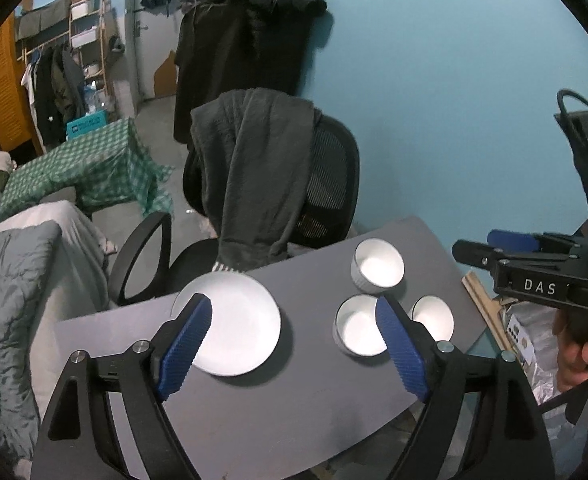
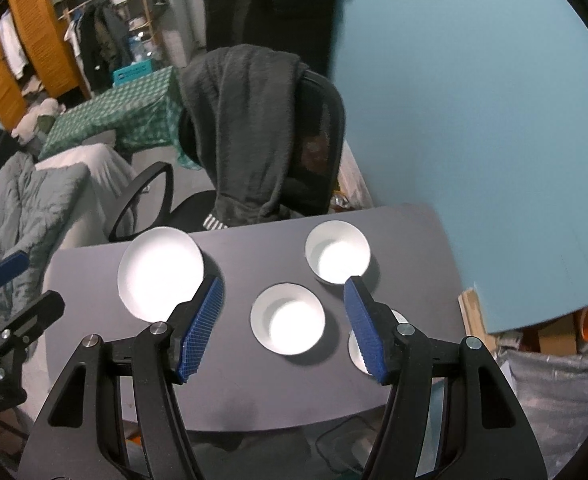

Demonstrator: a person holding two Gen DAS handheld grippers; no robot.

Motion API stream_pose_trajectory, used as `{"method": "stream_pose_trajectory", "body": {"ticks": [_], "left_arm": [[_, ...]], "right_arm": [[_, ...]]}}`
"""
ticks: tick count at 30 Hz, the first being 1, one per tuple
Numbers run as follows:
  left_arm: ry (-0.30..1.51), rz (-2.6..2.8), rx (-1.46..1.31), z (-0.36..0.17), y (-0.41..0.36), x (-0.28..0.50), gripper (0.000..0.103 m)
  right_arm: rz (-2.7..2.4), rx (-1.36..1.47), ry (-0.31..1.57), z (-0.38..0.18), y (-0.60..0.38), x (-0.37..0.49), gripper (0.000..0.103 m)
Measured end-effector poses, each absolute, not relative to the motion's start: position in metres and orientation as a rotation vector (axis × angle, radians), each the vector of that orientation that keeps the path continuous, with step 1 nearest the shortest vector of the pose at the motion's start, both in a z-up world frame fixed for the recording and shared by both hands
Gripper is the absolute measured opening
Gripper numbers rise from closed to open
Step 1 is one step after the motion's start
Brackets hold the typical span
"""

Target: Organize plates and bowls

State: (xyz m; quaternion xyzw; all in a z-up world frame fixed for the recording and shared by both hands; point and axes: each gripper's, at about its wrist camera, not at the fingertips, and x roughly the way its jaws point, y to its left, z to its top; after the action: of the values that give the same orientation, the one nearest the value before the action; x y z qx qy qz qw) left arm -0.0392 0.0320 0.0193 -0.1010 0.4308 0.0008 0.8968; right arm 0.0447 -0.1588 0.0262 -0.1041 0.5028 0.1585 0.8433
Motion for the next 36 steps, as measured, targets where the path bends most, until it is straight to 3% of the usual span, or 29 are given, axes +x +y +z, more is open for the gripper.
{"method": "stream_pose_trajectory", "body": {"ticks": [18, 36], "left_arm": [[0.676, -0.149, -0.184, 0.034, 0.004, -0.019, 0.086], [0.77, -0.171, -0.167, 0.013, -0.027, 0.03, 0.086]], "right_arm": [[0.174, -0.123, 1.08, 0.022, -0.209, 0.049, 0.062], [0.128, -0.06, 1.147, -0.009, -0.249, 0.078, 0.062]]}}
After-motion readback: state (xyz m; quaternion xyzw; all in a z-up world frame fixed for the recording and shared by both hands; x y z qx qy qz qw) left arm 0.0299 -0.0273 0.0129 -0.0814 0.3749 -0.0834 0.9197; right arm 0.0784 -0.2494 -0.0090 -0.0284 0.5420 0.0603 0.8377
